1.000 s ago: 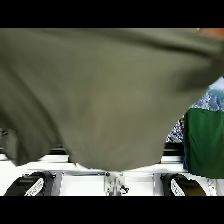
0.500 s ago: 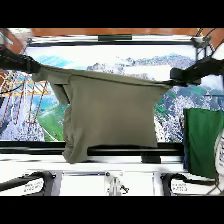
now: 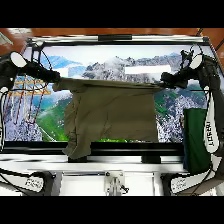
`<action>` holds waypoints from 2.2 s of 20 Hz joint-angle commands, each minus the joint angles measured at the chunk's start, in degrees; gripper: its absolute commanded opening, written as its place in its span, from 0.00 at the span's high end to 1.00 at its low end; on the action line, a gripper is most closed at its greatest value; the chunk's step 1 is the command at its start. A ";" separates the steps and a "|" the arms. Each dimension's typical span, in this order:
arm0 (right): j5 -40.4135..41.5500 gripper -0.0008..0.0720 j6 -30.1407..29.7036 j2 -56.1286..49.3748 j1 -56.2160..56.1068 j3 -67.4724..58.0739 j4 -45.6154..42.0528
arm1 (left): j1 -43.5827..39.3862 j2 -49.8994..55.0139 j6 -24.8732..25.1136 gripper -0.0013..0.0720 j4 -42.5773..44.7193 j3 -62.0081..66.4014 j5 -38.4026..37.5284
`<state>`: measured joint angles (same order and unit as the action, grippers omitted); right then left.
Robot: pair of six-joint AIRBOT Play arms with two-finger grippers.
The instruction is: Fold the shirts.
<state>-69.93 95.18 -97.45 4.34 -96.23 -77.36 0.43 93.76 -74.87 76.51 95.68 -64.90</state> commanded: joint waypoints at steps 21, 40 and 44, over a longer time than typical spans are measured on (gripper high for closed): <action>-18.67 0.12 -6.71 27.61 12.39 29.20 -2.49 | 14.19 -14.23 5.90 0.25 -22.64 -54.07 -6.82; -4.33 0.08 -11.04 15.54 12.33 51.95 16.50 | 10.40 -20.13 8.46 0.94 -23.45 -53.77 -1.95; -3.26 0.08 -12.33 13.05 11.82 51.95 18.95 | 10.40 -20.85 8.83 0.94 -23.43 -50.42 -2.21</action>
<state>-77.38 83.96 -82.37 16.58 -44.82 -60.01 10.81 73.87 -66.46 53.34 43.27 -66.61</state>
